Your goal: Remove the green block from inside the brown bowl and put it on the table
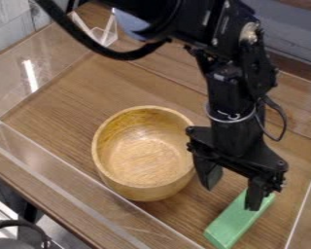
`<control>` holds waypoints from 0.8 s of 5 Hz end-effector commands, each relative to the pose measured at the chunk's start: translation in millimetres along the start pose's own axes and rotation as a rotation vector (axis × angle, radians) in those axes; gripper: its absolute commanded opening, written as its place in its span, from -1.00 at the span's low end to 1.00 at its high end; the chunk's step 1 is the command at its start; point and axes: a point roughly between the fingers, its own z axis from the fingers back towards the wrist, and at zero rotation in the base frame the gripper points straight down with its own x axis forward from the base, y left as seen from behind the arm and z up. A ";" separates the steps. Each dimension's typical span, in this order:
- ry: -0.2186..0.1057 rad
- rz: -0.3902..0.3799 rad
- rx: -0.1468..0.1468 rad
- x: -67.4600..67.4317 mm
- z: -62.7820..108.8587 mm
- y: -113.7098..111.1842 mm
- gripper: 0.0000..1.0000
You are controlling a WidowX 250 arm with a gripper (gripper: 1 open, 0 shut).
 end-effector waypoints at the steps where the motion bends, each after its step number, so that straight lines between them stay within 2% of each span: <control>1: -0.046 0.004 -0.012 10.8 2.3 0.8 1.00; 4: -0.052 0.012 -0.012 11.8 -19.0 7.2 1.00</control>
